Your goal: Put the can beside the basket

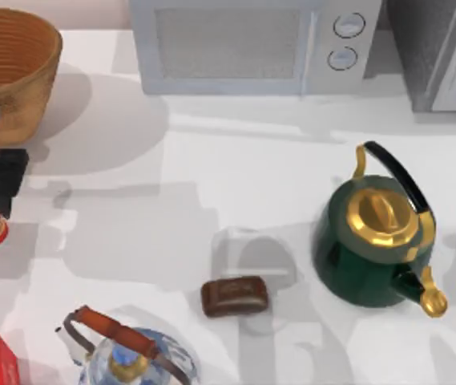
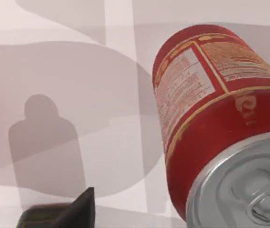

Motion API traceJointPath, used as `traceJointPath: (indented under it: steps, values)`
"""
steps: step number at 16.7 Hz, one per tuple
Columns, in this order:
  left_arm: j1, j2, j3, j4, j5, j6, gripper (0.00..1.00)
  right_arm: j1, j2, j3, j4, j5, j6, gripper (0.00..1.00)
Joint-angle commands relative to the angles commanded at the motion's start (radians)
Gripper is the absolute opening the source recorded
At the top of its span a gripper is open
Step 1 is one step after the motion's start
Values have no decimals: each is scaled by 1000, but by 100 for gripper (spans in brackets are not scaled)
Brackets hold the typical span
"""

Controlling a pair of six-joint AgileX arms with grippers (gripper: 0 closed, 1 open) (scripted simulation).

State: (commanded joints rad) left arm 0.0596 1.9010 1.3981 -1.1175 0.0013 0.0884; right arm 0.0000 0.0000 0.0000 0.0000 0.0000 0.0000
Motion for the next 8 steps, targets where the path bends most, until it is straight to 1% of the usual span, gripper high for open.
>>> traceJointPath:
  steps: [3, 8]
  values:
    - [1, -14, 40, -45, -1, -2, 100, 0, 0, 0, 0, 0, 0, 100]
    - [-8, -9, 97, -51, -6, -10, 100, 0, 0, 0, 0, 0, 0, 100]
